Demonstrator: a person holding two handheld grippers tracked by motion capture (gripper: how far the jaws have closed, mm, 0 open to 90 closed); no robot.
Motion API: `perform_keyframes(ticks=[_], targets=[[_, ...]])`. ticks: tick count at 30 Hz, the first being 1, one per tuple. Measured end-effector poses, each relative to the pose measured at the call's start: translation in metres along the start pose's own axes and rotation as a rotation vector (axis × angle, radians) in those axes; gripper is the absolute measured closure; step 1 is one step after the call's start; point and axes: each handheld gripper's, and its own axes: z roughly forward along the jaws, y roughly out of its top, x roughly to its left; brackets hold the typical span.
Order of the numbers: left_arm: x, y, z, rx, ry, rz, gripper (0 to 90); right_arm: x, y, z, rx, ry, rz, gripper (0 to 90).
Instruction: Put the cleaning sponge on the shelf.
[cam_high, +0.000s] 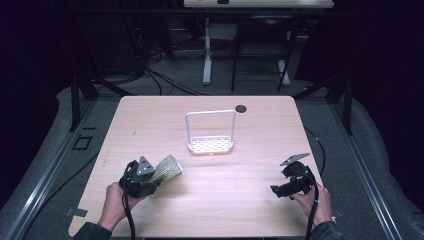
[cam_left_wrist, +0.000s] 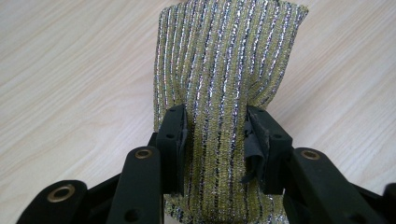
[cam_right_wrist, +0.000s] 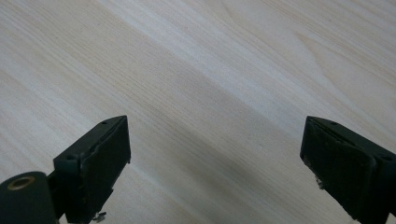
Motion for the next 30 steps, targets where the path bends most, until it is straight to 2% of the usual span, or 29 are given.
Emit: perform_keyframes(ticks=[1, 7, 19, 30], targets=[[0.000, 0.001, 0.000, -0.011, 0.002, 0.001, 60.9, 0.000, 0.000, 0.000, 0.002, 0.002, -0.004, 7.8], [-0.003, 0.009, 0.003, -0.009, 0.005, 0.021, 60.7, 0.001, 0.000, 0.000, -0.003, 0.001, -0.005, 7.8], [-0.012, 0.028, 0.011, -0.042, -0.010, 0.030, 60.7, 0.001, 0.000, 0.000, -0.004, 0.004, -0.006, 7.8], [-0.021, 0.046, 0.022, -0.040, -0.030, 0.058, 60.7, 0.001, 0.000, -0.001, -0.006, 0.009, -0.006, 7.7]])
